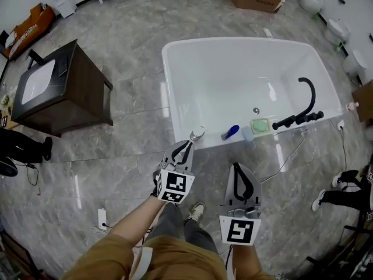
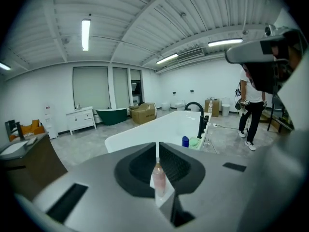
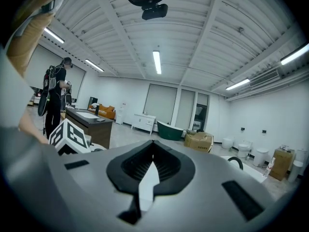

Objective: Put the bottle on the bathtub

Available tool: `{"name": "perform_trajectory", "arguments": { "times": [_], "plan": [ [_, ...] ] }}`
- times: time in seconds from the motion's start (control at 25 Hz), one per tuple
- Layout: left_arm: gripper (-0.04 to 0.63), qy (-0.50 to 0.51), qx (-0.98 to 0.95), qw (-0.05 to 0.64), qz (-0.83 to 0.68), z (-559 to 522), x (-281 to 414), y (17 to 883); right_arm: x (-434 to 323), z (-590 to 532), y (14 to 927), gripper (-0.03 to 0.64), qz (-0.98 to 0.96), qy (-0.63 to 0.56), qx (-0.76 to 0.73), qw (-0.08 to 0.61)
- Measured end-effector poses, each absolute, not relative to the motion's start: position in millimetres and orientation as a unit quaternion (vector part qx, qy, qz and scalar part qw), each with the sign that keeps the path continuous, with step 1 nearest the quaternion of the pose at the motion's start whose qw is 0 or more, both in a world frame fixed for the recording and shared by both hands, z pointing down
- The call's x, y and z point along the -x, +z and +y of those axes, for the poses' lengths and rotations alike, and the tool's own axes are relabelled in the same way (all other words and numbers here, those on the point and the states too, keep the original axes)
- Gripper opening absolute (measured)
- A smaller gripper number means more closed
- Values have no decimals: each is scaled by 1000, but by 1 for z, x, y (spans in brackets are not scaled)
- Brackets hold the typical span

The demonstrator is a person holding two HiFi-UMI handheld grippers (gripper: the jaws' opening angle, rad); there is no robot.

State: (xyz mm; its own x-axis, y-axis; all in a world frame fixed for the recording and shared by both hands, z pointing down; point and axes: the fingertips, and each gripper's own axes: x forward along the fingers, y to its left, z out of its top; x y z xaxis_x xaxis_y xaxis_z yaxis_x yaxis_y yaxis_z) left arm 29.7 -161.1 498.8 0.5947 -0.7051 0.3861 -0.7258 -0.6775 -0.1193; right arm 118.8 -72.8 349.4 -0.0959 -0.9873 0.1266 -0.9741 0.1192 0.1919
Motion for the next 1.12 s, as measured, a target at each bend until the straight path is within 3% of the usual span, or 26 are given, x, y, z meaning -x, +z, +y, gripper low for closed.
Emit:
{"name": "perform_trajectory", "arguments": {
  "times": [0.08, 0.4, 1.12],
  "plan": [
    [8, 209, -895, 20, -393, -155, -32, 491, -119, -73, 344, 5, -742, -31, -661, 109],
    [6, 187, -898, 18, -398, -134, -29, 431, -105, -65, 314, 5, -761, -58, -638, 104],
    [6, 66, -892, -62, -443, -97, 6, 243, -147, -34, 239, 5, -745, -74, -660, 58]
  ]
}}
